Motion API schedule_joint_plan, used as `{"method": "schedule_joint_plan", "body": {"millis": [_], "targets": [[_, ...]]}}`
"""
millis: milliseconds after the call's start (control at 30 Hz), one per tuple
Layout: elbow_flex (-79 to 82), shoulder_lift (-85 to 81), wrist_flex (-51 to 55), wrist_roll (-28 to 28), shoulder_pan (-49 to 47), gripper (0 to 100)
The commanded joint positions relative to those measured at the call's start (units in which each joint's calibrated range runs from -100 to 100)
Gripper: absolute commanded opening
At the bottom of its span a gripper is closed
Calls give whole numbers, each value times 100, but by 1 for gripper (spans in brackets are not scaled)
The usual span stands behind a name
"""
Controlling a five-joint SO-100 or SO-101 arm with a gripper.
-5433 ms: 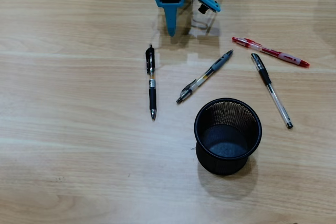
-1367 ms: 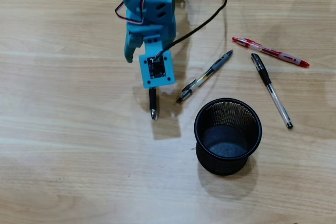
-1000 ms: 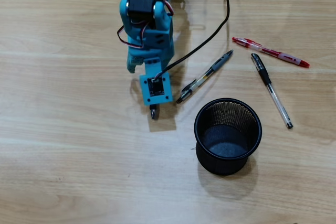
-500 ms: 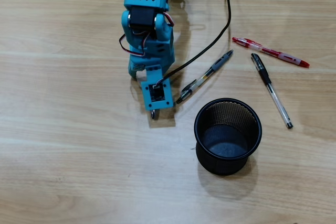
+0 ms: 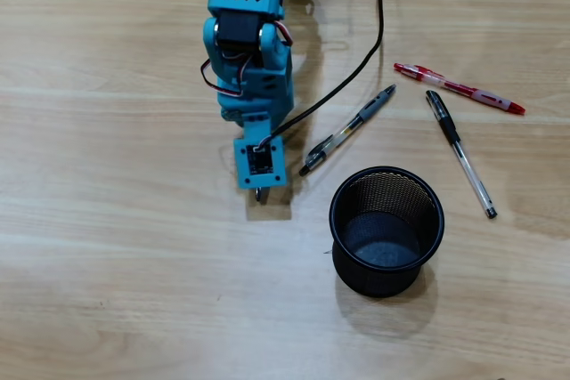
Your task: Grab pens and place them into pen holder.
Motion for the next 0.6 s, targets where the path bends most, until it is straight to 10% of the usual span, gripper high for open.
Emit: {"method": "schedule_joint_plan", "body": {"millis": [0,567], "targets": [[-74,-56,-37,8,7,2],[188,-2128,846,155,427,2]]}}
